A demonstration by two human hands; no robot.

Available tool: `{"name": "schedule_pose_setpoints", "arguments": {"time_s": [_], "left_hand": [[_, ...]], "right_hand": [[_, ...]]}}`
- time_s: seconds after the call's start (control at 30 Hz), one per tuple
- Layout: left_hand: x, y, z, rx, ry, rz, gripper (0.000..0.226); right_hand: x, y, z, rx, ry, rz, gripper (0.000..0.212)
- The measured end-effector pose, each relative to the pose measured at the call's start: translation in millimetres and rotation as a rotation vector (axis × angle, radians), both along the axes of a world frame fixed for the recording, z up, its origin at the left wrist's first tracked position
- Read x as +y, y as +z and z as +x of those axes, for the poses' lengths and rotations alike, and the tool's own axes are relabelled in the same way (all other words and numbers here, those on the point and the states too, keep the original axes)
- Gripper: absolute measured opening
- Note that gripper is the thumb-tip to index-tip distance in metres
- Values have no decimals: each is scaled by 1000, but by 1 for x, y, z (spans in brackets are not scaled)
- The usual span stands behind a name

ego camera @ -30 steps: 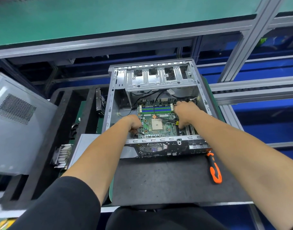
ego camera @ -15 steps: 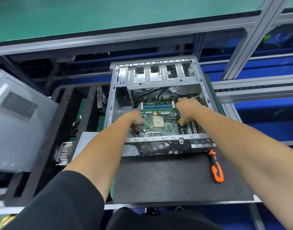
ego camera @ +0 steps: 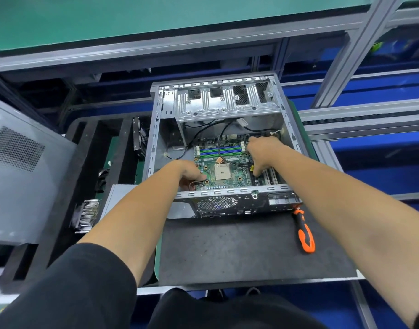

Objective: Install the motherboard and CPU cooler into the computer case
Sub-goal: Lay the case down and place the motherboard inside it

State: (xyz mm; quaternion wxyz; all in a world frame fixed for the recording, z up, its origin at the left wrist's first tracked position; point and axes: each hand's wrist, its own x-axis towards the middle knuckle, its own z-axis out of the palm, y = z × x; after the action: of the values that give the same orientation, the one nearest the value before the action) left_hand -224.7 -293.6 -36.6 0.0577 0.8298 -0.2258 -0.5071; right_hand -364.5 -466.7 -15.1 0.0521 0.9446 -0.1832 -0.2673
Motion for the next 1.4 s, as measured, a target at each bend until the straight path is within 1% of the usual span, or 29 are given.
{"name": "schedule_pose_setpoints", "arguments": {"time_s": [0.07,0.1,0.17,0.23,0.33,0.43,0.5,0.6,0.67,0.73,0.83,0.93,1.03,1.1,1.17,1.23,1.33,1.4], "left_hand": [[-2,-2,0,-33,-15,-26,33],[-3,-3,0,-73,-50,-23,39],[-3,-3,-1,-203,-163,8,53],[-4,-1,-3,-323,-248,9,60],[-7,-1,-3,-400,-336,16,56],[-7,-1,-4,-418,-401,37,52],[-8,0,-5,-423,-410,42,50],[-8,3,-4,-407,-383,51,49],[-7,3,-2,-363,-339,59,47],[-7,0,-1,-253,-285,89,38],[-9,-3,1,-43,-130,144,28],[-14,-3,5,45,-81,127,20],[-22,-3,4,16,-145,148,19],[-25,-5,4,-26,-181,171,25],[-25,-8,3,-1,-194,194,29],[-24,-7,1,10,-192,209,27],[-25,-8,2,-76,-218,186,23],[-25,-11,3,-45,-171,160,20]], "right_hand": [[0,-1,1,4,1,4,67],[-1,-2,1,6,-3,10,68],[-3,-3,1,2,2,11,68],[-5,-3,1,-15,11,1,67],[-8,-5,3,-24,23,-9,68],[-8,-6,3,-24,27,-13,69],[-8,-6,3,-28,26,-19,71],[-8,-7,4,-13,27,-34,72],[-6,-6,5,5,27,-31,74],[-3,-5,8,40,42,-30,74],[-1,-2,13,94,70,-35,70],[-2,1,14,149,106,-62,64],[-2,0,11,177,108,-74,60],[-2,-2,9,164,95,-81,61],[0,-1,10,160,84,-81,61],[2,1,10,149,73,-87,59],[2,0,11,144,58,-87,61],[4,-1,12,167,51,-92,62]]}}
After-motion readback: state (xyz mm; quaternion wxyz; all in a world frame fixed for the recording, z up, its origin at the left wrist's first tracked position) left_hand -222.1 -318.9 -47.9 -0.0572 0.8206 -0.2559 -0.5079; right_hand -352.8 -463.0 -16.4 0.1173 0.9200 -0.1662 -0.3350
